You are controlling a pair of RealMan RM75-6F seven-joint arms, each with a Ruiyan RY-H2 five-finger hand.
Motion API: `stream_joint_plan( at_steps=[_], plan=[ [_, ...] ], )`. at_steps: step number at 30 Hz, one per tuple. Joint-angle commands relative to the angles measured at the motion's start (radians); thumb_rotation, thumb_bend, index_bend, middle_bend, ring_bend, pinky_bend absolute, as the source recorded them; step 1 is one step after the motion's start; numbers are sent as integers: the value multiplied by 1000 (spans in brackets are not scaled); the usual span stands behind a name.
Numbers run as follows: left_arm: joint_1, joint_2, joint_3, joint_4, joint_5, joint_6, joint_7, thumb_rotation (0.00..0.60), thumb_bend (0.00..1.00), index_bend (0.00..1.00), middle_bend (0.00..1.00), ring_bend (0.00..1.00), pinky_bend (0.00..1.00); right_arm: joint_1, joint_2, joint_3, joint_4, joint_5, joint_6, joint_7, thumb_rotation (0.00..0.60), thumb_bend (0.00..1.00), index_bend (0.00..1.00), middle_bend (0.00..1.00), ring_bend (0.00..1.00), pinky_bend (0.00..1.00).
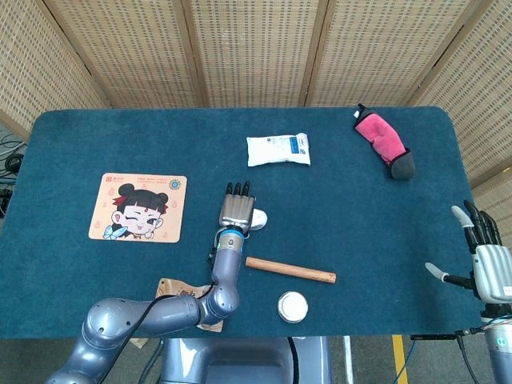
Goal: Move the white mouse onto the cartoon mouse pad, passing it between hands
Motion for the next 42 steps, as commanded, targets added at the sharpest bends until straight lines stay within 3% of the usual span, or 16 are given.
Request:
stream_joint_plan(
  at_steps=[1, 13, 23, 30, 32, 35, 42],
  plan=[
    [2, 1, -3, -1, 4, 2, 1, 600, 72, 378, 0, 0, 0, 0, 0, -1, 0, -1, 0, -1, 600, 0, 58, 0, 0, 0],
    [18, -5, 6, 1, 22, -4, 5, 600, 205, 480, 0, 0, 0, -6, 0, 5, 0, 1, 10, 6, 600, 0, 58, 0, 0, 0],
    [55, 41, 38, -28, 150, -12, -81, 600, 250, 553, 0, 0, 0, -8, -4, 9, 7, 7, 10, 9, 600, 0, 58, 0, 0, 0],
    [124, 127, 129, -77, 306, -24, -156, 600, 248, 564, 0, 0, 0, -10, -5, 11, 5, 7, 15, 1, 600, 0, 58, 0, 0, 0],
    [175, 193, 208, -88, 427, -31, -216, 600, 248, 569, 0, 0, 0, -12, -5, 12, 5, 9, 17, -9, 600, 0, 58, 0, 0, 0],
    [222, 249, 261, -100, 537, -52, -316, 600, 247, 574, 0, 0, 0, -13, -6, 13, 1, 10, 20, -15, 600, 0, 57, 0, 0, 0],
    [297, 340, 336, -108, 690, -77, -474, 600, 239, 575, 0, 0, 0, -15, -6, 14, -4, 10, 23, -28, 600, 0, 58, 0, 0, 0]
  ],
)
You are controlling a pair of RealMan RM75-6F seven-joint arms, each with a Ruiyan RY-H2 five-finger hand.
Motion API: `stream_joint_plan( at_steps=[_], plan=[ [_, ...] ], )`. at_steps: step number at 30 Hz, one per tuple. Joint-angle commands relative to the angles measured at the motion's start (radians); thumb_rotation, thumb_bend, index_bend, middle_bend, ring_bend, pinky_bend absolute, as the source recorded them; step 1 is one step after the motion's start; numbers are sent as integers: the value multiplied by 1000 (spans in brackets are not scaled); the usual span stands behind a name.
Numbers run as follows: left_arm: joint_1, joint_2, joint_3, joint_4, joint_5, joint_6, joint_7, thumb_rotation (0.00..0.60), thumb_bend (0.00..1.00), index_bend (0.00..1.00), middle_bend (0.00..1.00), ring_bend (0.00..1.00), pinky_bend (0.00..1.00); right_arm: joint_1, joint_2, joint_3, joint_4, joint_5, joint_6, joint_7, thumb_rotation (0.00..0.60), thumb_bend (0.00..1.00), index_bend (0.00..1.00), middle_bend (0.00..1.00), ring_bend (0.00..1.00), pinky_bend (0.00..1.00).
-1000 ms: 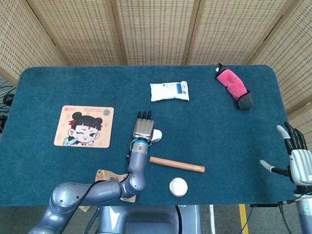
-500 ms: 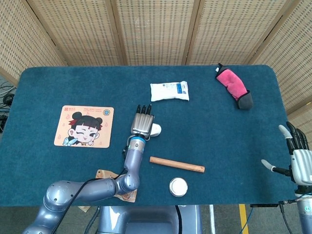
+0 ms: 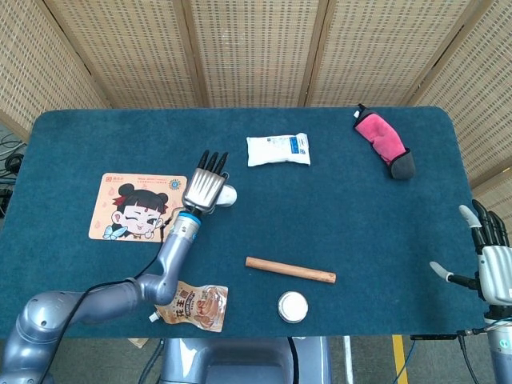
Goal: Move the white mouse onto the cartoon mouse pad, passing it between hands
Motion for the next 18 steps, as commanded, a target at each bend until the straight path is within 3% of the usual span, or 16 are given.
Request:
stream_joint_plan(
  at_steps=[1, 5, 7, 12, 18],
  plan=[
    [61, 71, 62, -11, 98, -20, -106, 600, 238, 575, 0, 0, 0, 0, -1, 0, -1, -1, 1, -7, 600, 0, 58, 0, 0, 0],
    [122, 140, 128, 9, 229, -21, -252, 600, 237, 581, 0, 0, 0, 0, -6, -2, -6, -4, 2, -36, 600, 0, 58, 0, 0, 0],
    [163, 184, 188, 50, 330, -18, -368, 600, 237, 586, 0, 0, 0, 1, -14, -5, -12, -12, 7, -70, 600, 0, 58, 0, 0, 0],
    [199, 202, 248, 154, 471, 4, -553, 600, 238, 592, 0, 0, 0, 2, -22, -5, -17, -15, 11, -102, 600, 0, 58, 0, 0, 0],
    [252, 198, 337, 362, 642, 96, -730, 600, 237, 598, 0, 0, 0, 5, -36, -5, -13, -12, 5, -135, 600, 0, 58, 0, 0, 0]
  ],
)
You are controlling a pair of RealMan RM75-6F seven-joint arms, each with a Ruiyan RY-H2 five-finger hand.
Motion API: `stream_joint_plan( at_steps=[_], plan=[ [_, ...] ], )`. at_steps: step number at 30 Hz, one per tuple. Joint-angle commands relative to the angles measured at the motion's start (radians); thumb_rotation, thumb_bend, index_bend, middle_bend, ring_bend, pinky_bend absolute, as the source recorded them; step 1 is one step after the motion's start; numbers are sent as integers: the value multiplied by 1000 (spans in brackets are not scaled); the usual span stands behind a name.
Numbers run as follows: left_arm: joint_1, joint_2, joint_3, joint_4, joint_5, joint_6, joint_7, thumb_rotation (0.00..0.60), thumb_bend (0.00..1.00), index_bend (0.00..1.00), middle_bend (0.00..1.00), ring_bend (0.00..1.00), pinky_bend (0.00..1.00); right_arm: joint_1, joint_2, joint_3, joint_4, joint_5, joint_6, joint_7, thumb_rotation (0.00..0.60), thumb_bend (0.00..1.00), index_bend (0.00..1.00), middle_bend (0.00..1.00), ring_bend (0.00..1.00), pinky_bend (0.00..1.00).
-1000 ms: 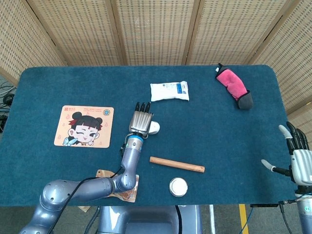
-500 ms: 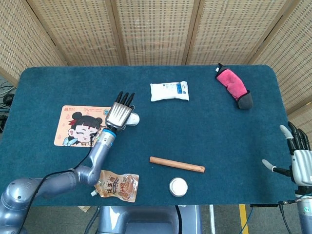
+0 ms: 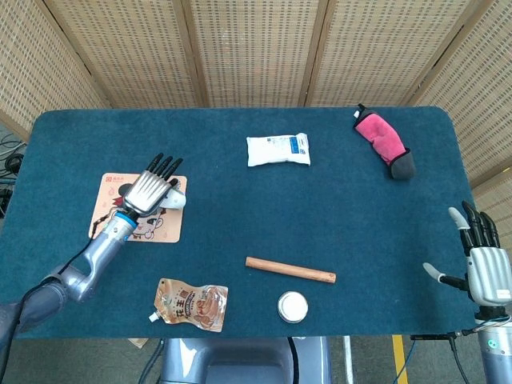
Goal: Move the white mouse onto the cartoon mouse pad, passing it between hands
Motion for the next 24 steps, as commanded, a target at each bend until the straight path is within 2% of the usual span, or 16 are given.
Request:
stream_joint_plan(
  at_steps=[1, 12, 17, 24],
  plan=[
    [51, 2, 79, 163, 120, 79, -127, 600, 237, 598, 0, 0, 0, 2, -6, 0, 2, 0, -3, -11, 600, 0, 58, 0, 0, 0],
    [105, -59, 202, 506, 319, 203, -281, 600, 236, 601, 0, 0, 0, 8, -24, -4, 7, -3, -10, -59, 600, 0, 58, 0, 0, 0],
    [121, -75, 254, 588, 389, 225, -305, 600, 233, 601, 0, 0, 0, 9, -30, -3, 9, 1, -12, -69, 600, 0, 58, 0, 0, 0],
    [129, -89, 268, 634, 416, 227, -304, 600, 217, 600, 0, 0, 0, 10, -34, -5, 11, -2, -13, -75, 600, 0, 58, 0, 0, 0]
  ],
)
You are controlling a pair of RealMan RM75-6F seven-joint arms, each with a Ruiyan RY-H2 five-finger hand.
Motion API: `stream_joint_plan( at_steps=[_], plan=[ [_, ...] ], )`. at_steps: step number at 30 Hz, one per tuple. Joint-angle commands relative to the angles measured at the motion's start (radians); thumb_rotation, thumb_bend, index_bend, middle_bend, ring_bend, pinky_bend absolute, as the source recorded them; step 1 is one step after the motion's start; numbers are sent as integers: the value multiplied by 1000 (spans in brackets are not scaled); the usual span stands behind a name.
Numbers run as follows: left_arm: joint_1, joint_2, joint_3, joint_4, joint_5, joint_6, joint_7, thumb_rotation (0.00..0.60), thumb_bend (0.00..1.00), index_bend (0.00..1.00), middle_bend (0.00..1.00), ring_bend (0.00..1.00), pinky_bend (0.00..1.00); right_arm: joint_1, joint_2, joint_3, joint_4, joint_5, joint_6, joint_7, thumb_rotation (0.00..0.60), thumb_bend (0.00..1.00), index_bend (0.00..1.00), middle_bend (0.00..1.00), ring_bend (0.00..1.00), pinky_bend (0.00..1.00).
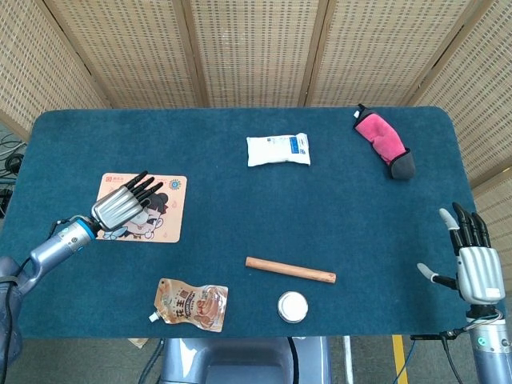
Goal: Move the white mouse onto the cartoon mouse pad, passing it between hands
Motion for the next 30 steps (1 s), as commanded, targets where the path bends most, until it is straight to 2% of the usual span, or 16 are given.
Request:
stream_joint_plan(
  at_steps=[1, 8, 14, 16, 18, 21, 25, 27, 30],
  plan=[
    [-1, -8, 6, 25, 12, -4, 15, 600, 215, 598, 0, 0, 0, 1, -2, 0, 1, -1, 0, -2, 600, 0, 58, 0, 0, 0],
    [-22, -23, 6, 50, 28, -17, 41, 600, 134, 421, 0, 0, 0, 1, -7, 3, 6, 0, 4, 0, 600, 0, 58, 0, 0, 0],
    [-43, -35, 17, 65, 50, -11, 80, 600, 118, 272, 0, 0, 0, 1, -14, 6, 13, 1, 8, 2, 600, 0, 58, 0, 0, 0],
    [-44, -38, 13, 67, 48, -13, 84, 600, 115, 204, 0, 0, 0, 1, -15, 7, 16, 1, 10, 4, 600, 0, 58, 0, 0, 0],
    [-44, -39, 10, 70, 47, -18, 88, 600, 101, 64, 0, 0, 0, 1, -18, 8, 19, 2, 12, 5, 600, 0, 58, 0, 0, 0],
    [-41, -39, -2, 72, 37, -18, 94, 600, 81, 0, 0, 0, 0, 2, -20, 9, 22, 3, 10, 6, 600, 0, 58, 0, 0, 0],
    [-30, -37, -44, 60, -1, -3, 66, 600, 64, 0, 0, 0, 0, 5, -23, 6, 26, 0, 5, 5, 600, 0, 58, 0, 0, 0],
    [-14, -43, -109, 36, -63, 32, 13, 600, 52, 0, 0, 0, 0, 6, -24, 4, 26, -3, 4, 5, 600, 0, 58, 0, 0, 0],
    [6, -54, -178, 10, -129, 74, -50, 600, 47, 0, 0, 0, 0, 6, -23, 4, 23, -5, 6, 7, 600, 0, 58, 0, 0, 0]
  ],
)
